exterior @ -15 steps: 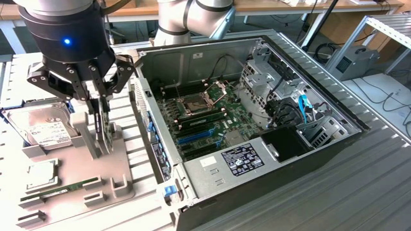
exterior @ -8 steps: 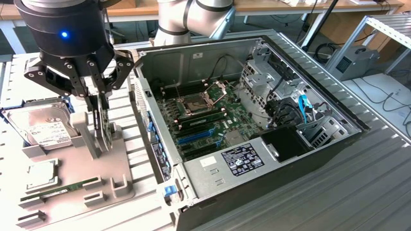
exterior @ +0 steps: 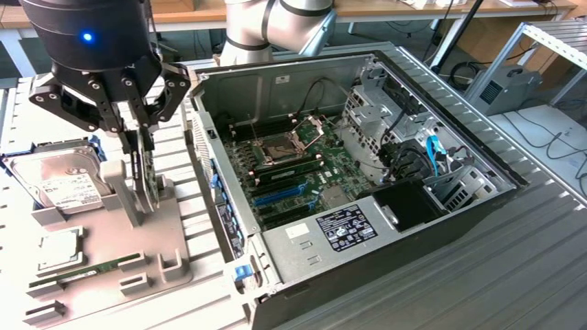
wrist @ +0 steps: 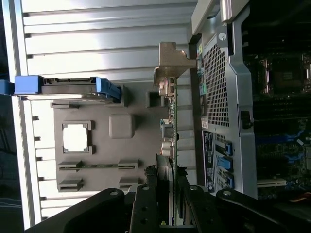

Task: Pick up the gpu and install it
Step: 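Pick up the gpu and move the gpu toward the slot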

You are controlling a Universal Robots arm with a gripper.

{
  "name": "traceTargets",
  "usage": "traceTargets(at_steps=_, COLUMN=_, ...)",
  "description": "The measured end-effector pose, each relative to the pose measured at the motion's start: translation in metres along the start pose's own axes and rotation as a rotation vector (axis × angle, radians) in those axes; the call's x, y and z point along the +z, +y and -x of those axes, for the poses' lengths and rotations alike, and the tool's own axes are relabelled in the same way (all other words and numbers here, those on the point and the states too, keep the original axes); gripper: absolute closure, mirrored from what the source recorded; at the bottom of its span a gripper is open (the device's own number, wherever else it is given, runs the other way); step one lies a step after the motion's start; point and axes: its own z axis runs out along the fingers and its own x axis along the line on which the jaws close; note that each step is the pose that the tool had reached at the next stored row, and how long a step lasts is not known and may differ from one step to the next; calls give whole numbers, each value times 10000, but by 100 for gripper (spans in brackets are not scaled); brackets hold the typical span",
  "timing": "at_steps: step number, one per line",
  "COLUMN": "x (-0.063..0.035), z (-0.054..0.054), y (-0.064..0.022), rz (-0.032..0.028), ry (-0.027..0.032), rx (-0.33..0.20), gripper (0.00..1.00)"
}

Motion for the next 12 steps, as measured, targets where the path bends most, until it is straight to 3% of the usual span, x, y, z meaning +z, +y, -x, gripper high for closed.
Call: traceTargets(at_steps=12, x=-102, z=2, y=6, rz=0, ry=0, rx=0, gripper=74)
